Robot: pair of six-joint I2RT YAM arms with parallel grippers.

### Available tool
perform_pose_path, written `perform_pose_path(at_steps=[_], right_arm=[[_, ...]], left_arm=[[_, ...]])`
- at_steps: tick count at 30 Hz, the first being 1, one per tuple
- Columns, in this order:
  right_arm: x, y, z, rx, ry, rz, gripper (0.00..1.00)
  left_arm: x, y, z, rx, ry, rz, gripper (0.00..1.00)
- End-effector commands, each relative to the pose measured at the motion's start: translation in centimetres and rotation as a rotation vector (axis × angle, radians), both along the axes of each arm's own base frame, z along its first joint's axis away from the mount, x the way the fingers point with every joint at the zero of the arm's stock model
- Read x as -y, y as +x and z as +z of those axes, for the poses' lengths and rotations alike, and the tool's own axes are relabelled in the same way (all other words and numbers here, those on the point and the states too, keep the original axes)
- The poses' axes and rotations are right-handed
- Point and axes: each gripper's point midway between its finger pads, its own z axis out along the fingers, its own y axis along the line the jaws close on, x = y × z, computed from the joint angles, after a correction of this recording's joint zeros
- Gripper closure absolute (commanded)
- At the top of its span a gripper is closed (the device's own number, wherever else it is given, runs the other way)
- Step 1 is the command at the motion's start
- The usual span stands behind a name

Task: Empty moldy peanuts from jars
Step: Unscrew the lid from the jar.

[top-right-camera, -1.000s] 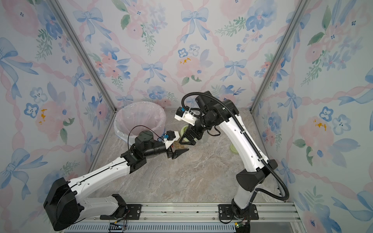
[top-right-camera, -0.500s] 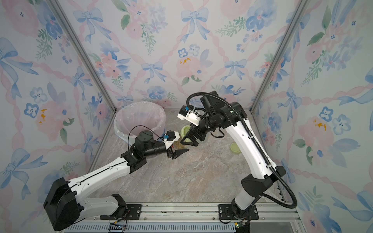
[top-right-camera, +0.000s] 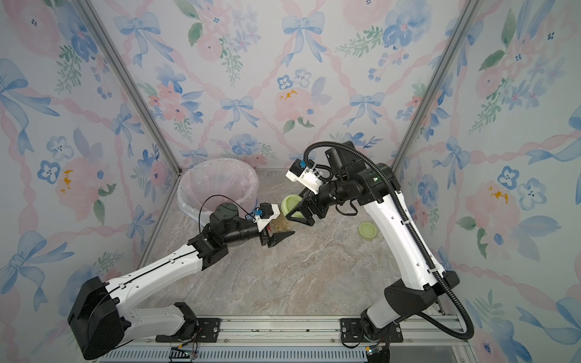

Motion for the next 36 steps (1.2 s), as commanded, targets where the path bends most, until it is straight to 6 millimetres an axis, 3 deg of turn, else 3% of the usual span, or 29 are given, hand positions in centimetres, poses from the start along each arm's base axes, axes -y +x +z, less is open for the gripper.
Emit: perform_pose_path(at_steps=[1,13,17,21,24,26,30,36], right_arm=[[0.3,-0.2,1.2,0.013,0.056,-0.016,0.03],[1.5,-0.2,3.8,0.073,0.165,-0.085,0.02],[3.3,1.9,6.7,0.077,0.308,-0.282,0.03],[4.7,1.8,8.5,-0.017,0.440,-0.492,0.03],[5.4,1.3,7.3,-0.138,0.484,-0.698,0.03],[6.5,1.1,5.1,-0.183,0.463,-0.896,0.02],[5.6,0.1,3.3,-0.226,0.505,-0.985,0.01],[4.3,0.5,3.0,-0.164,0.437,-1.025,0.00]], left_arm=[[0.2,-0.3,4.6,0.120,-0.093,-0.016,1.00],[0.1,0.0,4.5,0.121,-0.089,-0.005,1.00],[0.0,0.7,4.5,0.122,-0.086,0.035,1.00],[-0.4,1.3,4.7,0.136,-0.083,0.081,1.00],[-0.8,1.8,4.8,0.149,-0.080,0.113,1.00],[-0.8,2.0,5.0,0.160,-0.078,0.129,1.00],[-0.8,2.3,4.9,0.169,-0.070,0.146,1.00],[-0.8,2.3,4.7,0.168,-0.065,0.150,1.00]])
